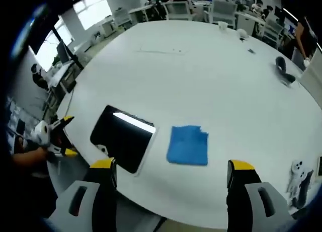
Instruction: Wipe the mirror surface with the cleaning cloth until all visible marks leave the cleaned area.
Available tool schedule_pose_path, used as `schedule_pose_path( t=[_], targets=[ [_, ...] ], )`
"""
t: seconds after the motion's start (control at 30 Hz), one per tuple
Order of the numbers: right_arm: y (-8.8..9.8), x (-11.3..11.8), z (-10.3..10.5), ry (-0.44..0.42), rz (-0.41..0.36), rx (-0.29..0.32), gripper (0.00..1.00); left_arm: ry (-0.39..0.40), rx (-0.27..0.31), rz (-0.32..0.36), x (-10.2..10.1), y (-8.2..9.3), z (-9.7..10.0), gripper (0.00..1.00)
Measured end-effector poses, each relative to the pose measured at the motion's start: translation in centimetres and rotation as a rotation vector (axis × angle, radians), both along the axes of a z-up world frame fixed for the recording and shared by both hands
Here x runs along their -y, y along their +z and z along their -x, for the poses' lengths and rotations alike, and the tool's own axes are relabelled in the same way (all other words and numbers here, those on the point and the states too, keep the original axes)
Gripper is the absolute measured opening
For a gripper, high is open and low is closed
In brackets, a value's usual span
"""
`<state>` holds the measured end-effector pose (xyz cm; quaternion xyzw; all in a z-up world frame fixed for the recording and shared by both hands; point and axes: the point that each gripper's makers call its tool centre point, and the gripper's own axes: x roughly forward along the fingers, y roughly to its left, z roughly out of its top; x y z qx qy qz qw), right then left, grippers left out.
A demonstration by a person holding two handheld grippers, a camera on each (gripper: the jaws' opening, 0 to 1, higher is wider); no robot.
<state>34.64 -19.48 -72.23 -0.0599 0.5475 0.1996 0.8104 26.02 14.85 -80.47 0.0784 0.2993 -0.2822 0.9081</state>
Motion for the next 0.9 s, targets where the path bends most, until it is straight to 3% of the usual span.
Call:
schedule_pose_path(
  t=[0.07, 0.2, 0.27, 0.37, 0.43, 0.67, 0.9],
  targets=[
    [-0.1, 0.4, -0.1, 0.023, 0.034, -0.056, 0.9, -0.005, -0.006, 0.001, 0.1, -0.1, 0.1, 0.99],
    [0.0, 0.3, -1.1, 0.033, 0.041, -0.108, 0.85, -0.006, -0.007, 0.002, 0.2, -0.1, 0.1, 0.99],
    [0.2, 0.0, -1.9, 0.028, 0.031, -0.11, 0.91, -0.006, -0.011, 0.003, 0.2, -0.2, 0.1, 0.99],
    [0.4, -0.3, -2.7, 0.033, 0.037, -0.133, 0.89, -0.005, -0.015, 0.003, 0.2, -0.2, 0.1, 0.99],
    [0.4, -0.3, -3.7, 0.056, 0.069, -0.116, 0.83, -0.015, -0.018, -0.001, 0.3, -0.3, 0.2, 0.99],
    [-1.3, -0.7, -4.2, 0.034, 0.069, -0.165, 0.73, -0.016, -0.025, 0.002, 0.3, -0.4, 0.3, 0.99],
    [-4.5, -0.7, -3.9, 0.009, 0.047, -0.195, 0.58, -0.01, -0.028, 0.003, 0.2, -0.4, 0.2, 0.99]
  ],
)
